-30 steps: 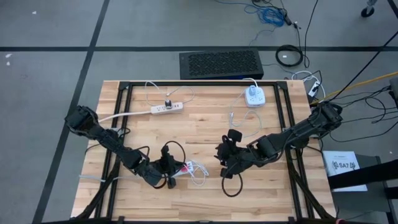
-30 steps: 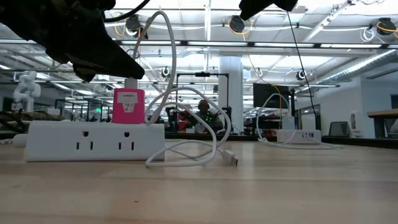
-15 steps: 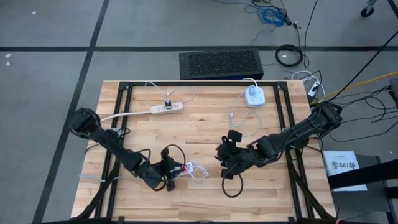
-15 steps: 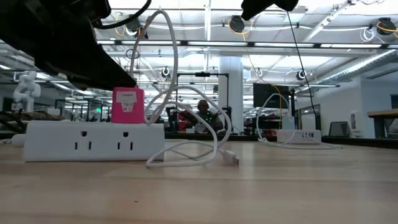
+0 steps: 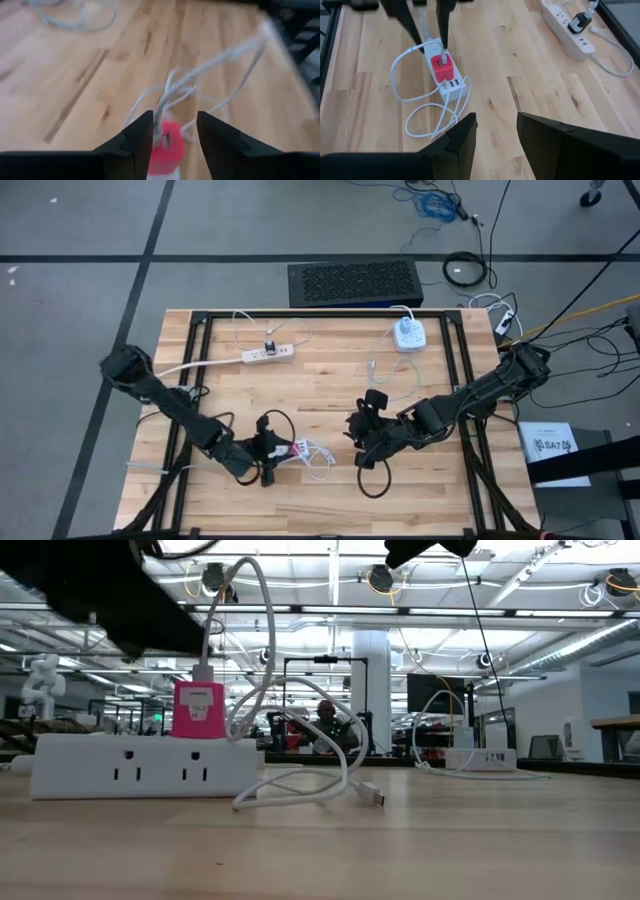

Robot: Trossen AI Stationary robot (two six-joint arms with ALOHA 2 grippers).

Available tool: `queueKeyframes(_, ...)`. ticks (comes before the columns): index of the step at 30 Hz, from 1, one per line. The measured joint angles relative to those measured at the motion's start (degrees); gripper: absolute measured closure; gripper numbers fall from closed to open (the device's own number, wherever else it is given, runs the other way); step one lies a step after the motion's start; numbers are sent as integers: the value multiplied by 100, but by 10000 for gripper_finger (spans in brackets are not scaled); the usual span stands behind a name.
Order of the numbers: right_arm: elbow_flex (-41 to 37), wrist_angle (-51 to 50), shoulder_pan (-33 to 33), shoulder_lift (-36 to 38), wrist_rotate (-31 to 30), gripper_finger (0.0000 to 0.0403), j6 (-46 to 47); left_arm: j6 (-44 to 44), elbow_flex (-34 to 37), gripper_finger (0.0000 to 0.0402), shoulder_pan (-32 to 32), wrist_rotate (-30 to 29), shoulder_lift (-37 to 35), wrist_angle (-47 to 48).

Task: Insert USB
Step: Return to Home Position

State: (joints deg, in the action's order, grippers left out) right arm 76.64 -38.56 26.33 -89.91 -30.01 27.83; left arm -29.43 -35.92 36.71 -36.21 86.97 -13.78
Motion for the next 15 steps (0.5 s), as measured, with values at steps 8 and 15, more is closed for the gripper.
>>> queueKeyframes(8,0,28,2,47,-195,268,-522,416,-17,244,6,-139,-1169,725)
queueKeyframes(15,0,-514,2,95,-483,281,-1105,611,-23,254,8,-131,-2223,1622)
